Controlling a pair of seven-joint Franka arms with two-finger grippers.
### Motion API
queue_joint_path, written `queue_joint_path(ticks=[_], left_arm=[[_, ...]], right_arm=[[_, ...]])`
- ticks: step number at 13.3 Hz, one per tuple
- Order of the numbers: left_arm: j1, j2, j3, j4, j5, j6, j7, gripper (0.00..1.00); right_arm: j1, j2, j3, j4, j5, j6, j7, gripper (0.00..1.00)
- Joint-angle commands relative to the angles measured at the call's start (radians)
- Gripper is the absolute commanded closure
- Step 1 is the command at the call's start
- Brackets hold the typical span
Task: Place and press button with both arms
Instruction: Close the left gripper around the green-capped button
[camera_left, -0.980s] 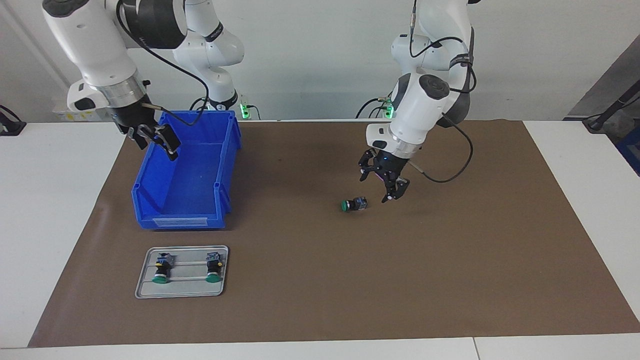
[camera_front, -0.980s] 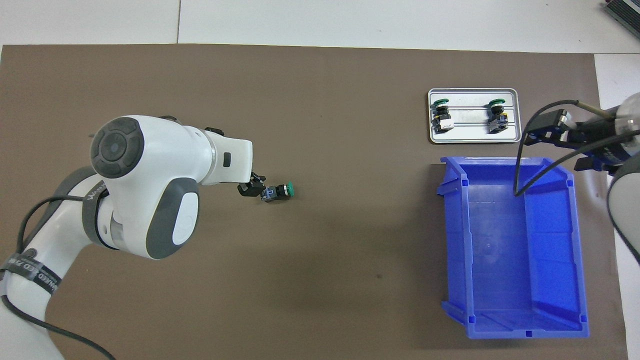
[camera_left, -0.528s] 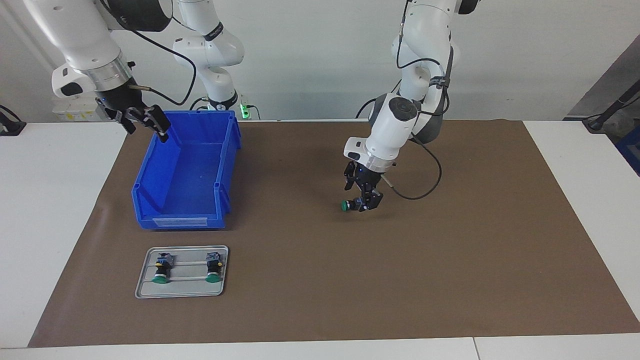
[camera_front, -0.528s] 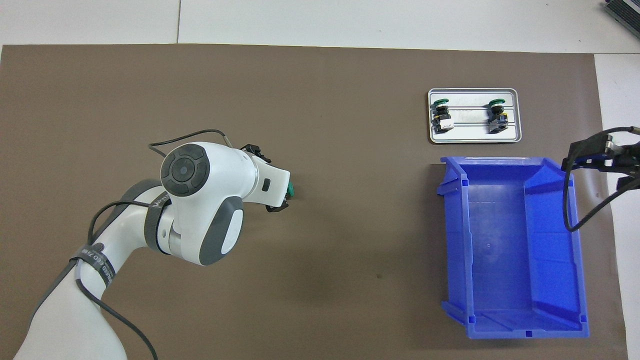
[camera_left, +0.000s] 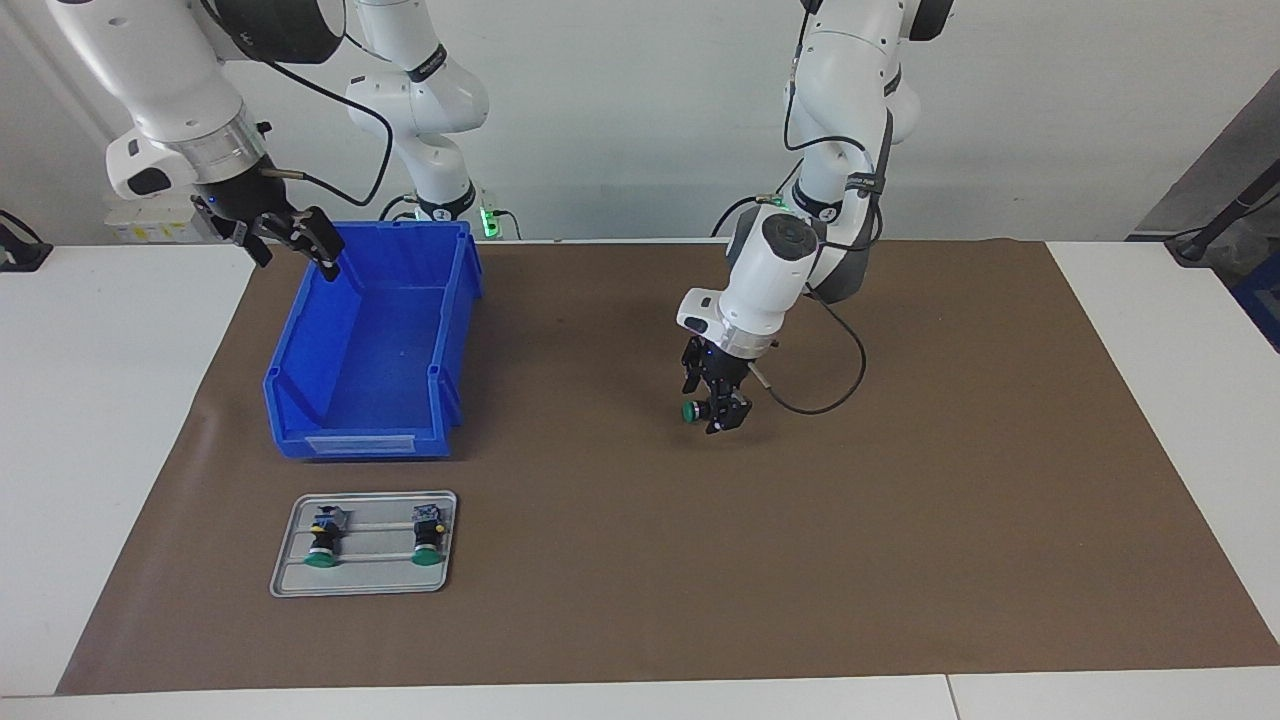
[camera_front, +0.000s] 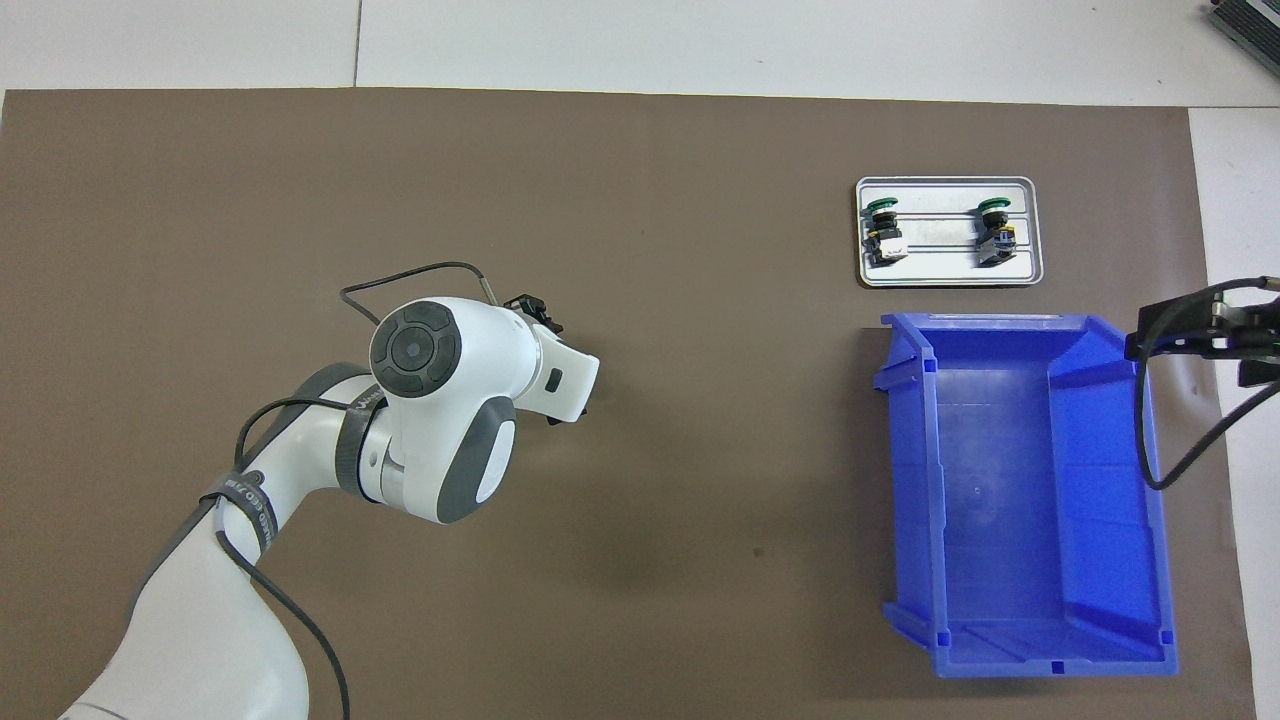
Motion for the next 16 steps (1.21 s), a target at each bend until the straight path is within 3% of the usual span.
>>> queue_joint_path(ticks=[1,10,16], left_arm=[[-0.027,0.011,0.017,-0.01,-0.014,0.027,0.021,0.2],[-0.039,0.032,0.017,-0.036,-0.014,0.06,0.02,0.31],[-0.039,0.029,0.018,-0.046,-0.014,0.06,0.016,0.55]], right_arm=[[-0.01,-0.026,0.008,-0.018,-0.004,-0.01,-0.025,0.0],[-0.008,-0.024,0.008,-0.018,-0.003,0.004,-0.023,0.0],[-0.048,-0.026,0.03,-0.019,-0.001,0.007,-0.022,0.0]])
